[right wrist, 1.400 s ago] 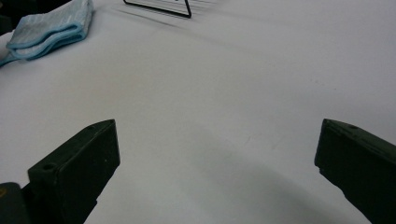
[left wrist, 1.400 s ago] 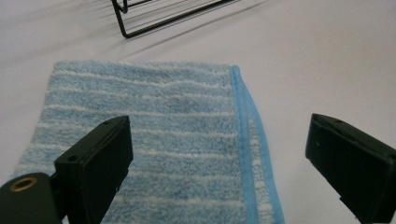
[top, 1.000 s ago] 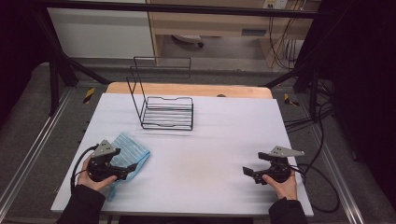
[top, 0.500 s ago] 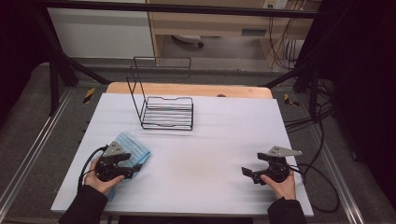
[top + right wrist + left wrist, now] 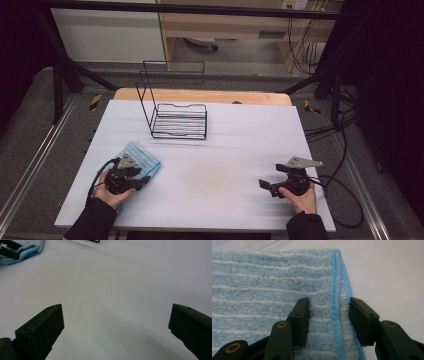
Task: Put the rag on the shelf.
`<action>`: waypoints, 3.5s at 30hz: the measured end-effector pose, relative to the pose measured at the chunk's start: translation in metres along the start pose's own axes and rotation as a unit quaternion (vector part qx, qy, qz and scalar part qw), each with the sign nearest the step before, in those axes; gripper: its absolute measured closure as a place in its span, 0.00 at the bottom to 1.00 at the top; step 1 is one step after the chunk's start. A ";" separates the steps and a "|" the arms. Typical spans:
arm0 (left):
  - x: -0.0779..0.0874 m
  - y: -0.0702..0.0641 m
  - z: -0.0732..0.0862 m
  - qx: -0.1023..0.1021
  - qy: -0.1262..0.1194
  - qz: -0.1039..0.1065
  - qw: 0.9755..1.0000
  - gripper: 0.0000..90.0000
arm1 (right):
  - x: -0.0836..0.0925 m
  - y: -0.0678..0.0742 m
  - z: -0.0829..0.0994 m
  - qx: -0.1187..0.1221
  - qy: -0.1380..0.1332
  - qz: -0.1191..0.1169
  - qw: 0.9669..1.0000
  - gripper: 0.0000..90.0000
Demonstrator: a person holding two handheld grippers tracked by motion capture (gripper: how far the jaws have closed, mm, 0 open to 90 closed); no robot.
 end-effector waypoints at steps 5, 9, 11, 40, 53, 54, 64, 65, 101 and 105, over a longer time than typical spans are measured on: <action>-0.001 0.000 -0.001 0.002 0.005 -0.006 1.000 0.60 | 0.000 0.000 0.000 0.002 0.002 0.000 1.000 0.01; -0.001 0.001 -0.001 0.007 0.010 -0.010 1.000 0.66 | 0.000 0.000 0.000 0.003 0.002 0.000 1.000 0.01; -0.002 0.001 -0.001 0.006 0.013 -0.010 1.000 0.68 | 0.000 0.000 0.000 0.002 0.002 0.000 1.000 0.01; -0.003 -0.007 -0.023 0.044 -0.019 0.001 0.999 0.63 | -0.001 -0.001 0.000 -0.004 0.002 0.001 1.000 0.01; -0.020 -0.009 -0.019 -0.006 0.005 -0.052 0.999 0.71 | 0.000 -0.001 0.001 -0.006 0.003 0.002 1.000 0.01; -0.020 -0.008 -0.019 -0.006 0.005 -0.052 0.999 0.71 | 0.000 -0.001 0.001 -0.006 0.003 0.002 1.000 0.01; -0.017 -0.001 -0.020 0.015 0.003 -0.032 0.999 0.87 | 0.000 -0.002 0.000 -0.005 0.002 0.003 1.000 0.01; -0.017 -0.001 -0.020 0.015 0.003 -0.032 0.999 0.88 | 0.000 -0.002 0.000 -0.005 0.002 0.003 1.000 0.01; 0.001 -0.056 -0.045 0.036 -0.031 0.024 0.999 0.91 | -0.001 0.000 0.000 -0.008 -0.001 0.000 1.000 0.01; -0.005 -0.065 -0.050 0.032 -0.029 0.023 0.999 0.91 | -0.002 0.000 0.001 -0.005 0.001 0.001 1.000 0.01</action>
Point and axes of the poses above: each handheld gripper's, and its own axes: x roughly backward along the jaws, z roughly out of its underside, y roughly to its left, the point moved 8 cm from there along -x, roughly forward along the jaws, and after that the axes turned 4 degrees about x, right-handed, at the moved point
